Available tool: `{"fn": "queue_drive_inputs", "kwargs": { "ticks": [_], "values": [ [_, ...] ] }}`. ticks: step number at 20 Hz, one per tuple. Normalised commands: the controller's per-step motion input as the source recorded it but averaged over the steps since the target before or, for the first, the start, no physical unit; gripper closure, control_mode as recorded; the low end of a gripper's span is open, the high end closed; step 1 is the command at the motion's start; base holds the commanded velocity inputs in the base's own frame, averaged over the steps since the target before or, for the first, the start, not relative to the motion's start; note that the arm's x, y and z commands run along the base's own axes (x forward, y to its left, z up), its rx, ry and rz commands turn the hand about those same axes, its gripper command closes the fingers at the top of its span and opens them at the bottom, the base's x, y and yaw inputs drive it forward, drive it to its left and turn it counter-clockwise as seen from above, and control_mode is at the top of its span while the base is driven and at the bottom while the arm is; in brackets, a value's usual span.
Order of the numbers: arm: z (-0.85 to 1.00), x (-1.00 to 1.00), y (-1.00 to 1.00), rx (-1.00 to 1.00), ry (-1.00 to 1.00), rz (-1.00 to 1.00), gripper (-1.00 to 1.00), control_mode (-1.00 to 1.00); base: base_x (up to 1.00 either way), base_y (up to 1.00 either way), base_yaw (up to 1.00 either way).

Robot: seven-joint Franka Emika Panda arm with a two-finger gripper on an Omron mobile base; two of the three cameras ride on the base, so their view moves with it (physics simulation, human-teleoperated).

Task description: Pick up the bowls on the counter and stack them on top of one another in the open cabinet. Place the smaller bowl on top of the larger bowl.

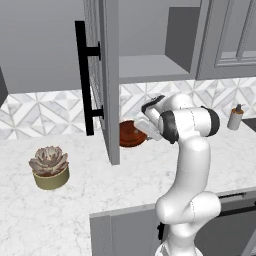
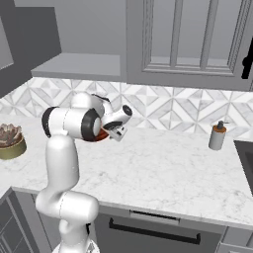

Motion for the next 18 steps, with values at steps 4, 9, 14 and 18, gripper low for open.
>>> {"fn": "queue_drive_inputs", "kwargs": {
  "ticks": [4,9,14,18],
  "values": [
    [-0.15,0.07,0.06,0.00,0.00,0.00,-1.00,-1.00,0.00,0.00,0.00],
    [-0.09,0.10,0.25,0.00,0.03,0.00,1.00,-1.00,0.00,0.00,0.00],
    [0.00,0.00,0.14,0.00,0.01,0.00,1.00,-1.00,0.00,0.00,0.00],
    [0.00,-0.02,-0.03,0.00,0.00,0.00,1.00,-1.00,0.00,0.00,0.00]
  ]
}}
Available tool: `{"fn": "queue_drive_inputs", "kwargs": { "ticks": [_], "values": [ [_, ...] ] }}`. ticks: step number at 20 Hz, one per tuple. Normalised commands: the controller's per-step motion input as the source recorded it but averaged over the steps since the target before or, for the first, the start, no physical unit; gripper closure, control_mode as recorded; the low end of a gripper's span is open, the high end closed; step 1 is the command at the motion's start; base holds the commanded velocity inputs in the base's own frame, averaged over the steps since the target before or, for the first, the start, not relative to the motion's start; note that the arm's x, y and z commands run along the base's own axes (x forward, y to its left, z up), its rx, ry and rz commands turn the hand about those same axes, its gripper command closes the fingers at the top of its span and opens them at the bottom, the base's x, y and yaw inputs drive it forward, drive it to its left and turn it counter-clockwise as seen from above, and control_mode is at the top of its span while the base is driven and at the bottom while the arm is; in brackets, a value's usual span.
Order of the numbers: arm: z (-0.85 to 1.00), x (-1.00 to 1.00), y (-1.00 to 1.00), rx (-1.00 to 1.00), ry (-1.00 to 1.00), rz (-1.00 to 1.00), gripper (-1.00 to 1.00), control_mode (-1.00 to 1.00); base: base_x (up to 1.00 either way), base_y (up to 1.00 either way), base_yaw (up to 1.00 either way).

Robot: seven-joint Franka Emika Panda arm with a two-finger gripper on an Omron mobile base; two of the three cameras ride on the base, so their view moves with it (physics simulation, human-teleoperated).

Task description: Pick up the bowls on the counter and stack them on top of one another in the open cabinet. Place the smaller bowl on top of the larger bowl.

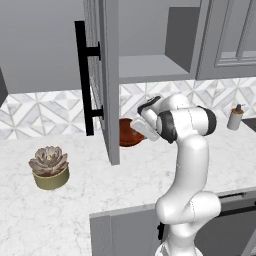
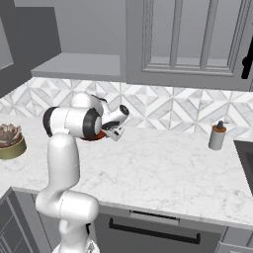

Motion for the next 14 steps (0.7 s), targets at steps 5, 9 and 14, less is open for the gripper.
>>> {"fn": "queue_drive_inputs", "kwargs": {
  "ticks": [5,9,14],
  "values": [
    [0.03,-0.40,-0.28,0.03,-0.02,-0.06,1.00,-1.00,0.00,0.00,0.00],
    [0.21,-0.47,-0.27,0.06,-0.06,-0.05,1.00,-1.00,0.00,0.00,0.00],
    [0.43,-0.52,-0.23,0.07,-0.05,-0.02,1.00,-1.00,0.00,0.00,0.00]
  ]
}}
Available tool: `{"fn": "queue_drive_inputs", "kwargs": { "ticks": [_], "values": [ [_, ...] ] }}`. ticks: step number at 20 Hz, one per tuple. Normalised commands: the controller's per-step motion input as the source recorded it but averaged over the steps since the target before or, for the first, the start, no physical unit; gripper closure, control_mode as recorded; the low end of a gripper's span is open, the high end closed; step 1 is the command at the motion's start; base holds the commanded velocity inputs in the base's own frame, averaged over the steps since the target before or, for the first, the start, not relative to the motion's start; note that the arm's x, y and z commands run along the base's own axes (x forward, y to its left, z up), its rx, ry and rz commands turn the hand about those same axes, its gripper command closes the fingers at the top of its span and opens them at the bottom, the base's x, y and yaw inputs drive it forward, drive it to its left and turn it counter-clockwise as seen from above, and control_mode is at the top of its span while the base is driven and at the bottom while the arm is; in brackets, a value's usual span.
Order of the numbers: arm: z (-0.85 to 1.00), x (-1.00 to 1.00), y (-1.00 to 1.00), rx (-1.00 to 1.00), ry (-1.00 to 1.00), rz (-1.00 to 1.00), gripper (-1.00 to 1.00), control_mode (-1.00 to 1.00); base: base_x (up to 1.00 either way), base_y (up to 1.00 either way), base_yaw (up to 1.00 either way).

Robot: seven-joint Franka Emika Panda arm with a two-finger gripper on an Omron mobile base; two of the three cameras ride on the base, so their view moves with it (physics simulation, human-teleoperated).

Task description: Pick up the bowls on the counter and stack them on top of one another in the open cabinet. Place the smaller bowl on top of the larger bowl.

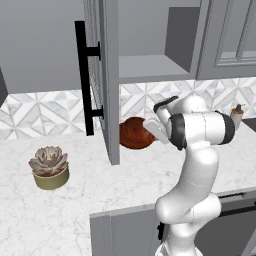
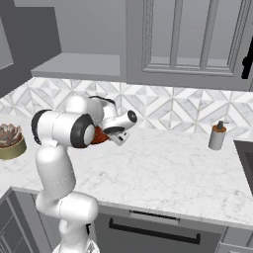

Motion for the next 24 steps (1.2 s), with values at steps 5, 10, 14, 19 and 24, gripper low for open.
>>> {"fn": "queue_drive_inputs", "kwargs": {
  "ticks": [5,10,14,19,24],
  "values": [
    [0.65,-0.63,-0.24,0.04,-0.01,-0.06,1.00,-1.00,0.00,0.00,0.00],
    [0.87,-0.57,-0.10,0.00,-0.03,-0.13,1.00,-1.00,0.00,0.00,0.00],
    [1.00,-0.47,0.00,0.01,-0.06,-0.13,1.00,-1.00,0.00,0.00,0.00],
    [1.00,-0.45,-0.02,0.03,-0.02,-0.18,1.00,-1.00,0.00,0.00,0.00],
    [1.00,-0.23,0.00,0.00,0.00,-0.24,1.00,-1.00,0.00,0.00,0.00]
  ]
}}
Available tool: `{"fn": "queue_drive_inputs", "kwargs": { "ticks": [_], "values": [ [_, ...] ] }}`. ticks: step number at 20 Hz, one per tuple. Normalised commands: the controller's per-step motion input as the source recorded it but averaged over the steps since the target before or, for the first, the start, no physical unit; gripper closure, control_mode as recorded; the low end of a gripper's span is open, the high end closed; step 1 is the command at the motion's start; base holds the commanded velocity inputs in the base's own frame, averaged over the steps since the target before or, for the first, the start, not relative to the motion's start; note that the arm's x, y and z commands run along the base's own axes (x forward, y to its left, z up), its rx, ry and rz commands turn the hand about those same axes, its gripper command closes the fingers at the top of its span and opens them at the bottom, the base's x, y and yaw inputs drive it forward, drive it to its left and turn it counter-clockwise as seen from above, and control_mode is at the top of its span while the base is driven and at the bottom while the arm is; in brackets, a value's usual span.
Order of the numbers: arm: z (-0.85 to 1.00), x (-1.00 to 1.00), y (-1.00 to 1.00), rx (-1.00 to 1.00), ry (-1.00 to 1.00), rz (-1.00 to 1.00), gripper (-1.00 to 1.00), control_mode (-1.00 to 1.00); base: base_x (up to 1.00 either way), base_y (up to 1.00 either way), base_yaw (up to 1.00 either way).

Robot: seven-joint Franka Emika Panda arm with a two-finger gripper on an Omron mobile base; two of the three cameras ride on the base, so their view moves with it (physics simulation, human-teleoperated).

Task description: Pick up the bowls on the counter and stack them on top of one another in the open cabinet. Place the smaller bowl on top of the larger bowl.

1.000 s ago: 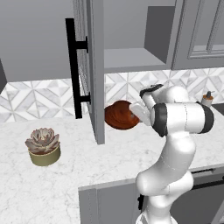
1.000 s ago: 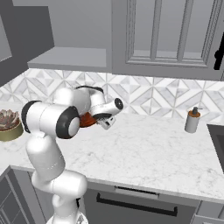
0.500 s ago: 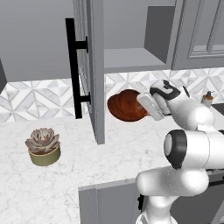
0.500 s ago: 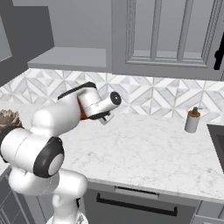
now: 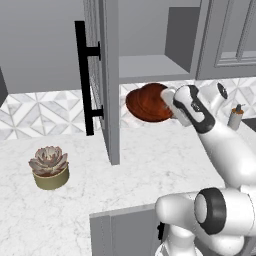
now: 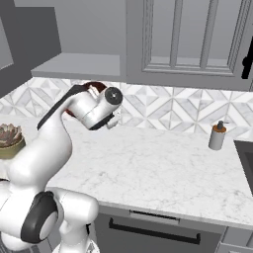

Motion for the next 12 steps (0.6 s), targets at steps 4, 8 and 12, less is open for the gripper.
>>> {"fn": "queue_drive_inputs", "kwargs": {
  "ticks": [4,8,12],
  "values": [
    [1.00,-0.14,-0.01,0.00,-0.03,-0.18,1.00,-1.00,0.00,0.00,0.00],
    [0.93,-0.12,-0.02,0.00,-0.06,-0.15,1.00,-1.00,0.00,0.00,0.00],
    [0.70,-0.25,0.00,0.02,-0.11,-0.13,1.00,-1.00,0.00,0.00,0.00]
  ]
}}
